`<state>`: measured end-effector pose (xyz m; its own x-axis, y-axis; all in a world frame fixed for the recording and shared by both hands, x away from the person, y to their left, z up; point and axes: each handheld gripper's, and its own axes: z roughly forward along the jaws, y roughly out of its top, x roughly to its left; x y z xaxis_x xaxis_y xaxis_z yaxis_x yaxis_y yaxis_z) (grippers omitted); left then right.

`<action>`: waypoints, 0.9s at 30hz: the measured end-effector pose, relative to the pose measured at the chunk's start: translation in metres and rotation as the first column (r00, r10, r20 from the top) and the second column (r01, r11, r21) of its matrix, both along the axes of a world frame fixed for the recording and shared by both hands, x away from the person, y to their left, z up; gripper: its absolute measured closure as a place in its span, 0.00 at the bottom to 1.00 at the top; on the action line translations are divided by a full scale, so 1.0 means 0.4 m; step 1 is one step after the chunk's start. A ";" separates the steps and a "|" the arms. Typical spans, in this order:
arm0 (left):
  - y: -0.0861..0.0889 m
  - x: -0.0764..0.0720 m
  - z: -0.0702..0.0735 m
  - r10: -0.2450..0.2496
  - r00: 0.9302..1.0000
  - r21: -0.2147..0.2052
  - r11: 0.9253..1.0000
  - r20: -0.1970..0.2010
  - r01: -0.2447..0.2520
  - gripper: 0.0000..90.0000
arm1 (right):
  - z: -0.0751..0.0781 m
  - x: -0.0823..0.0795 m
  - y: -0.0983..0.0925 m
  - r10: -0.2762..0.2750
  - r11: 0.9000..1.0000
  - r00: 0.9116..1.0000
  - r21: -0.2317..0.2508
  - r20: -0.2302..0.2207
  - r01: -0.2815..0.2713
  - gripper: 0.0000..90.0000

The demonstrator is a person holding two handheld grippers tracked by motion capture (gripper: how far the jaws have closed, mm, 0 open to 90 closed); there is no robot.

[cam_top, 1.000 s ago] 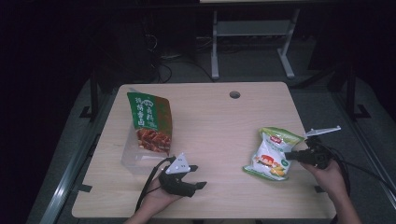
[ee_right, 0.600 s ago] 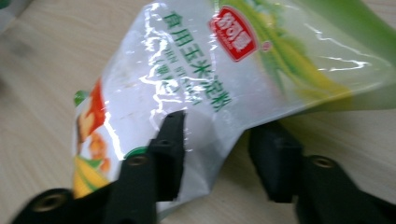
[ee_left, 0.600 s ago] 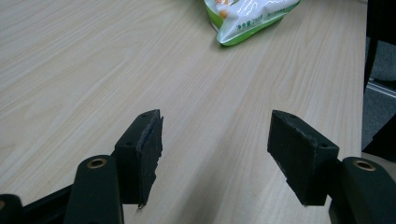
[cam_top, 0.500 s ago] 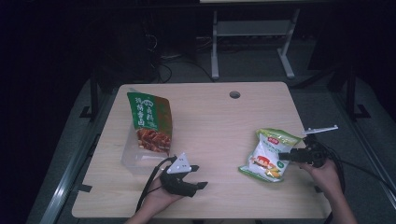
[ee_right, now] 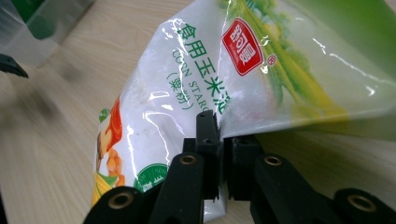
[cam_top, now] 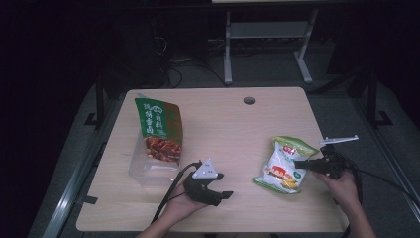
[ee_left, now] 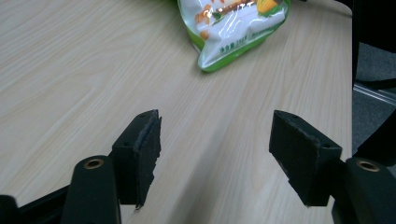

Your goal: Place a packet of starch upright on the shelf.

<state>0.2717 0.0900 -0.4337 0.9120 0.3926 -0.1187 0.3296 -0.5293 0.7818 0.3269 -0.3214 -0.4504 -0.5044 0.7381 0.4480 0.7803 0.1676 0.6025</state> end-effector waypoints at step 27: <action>-0.193 0.084 0.031 -0.066 0.997 -0.062 0.996 -0.044 0.063 0.36 | 0.129 -0.107 0.076 0.119 0.993 0.962 -0.044 0.245 -0.111 0.98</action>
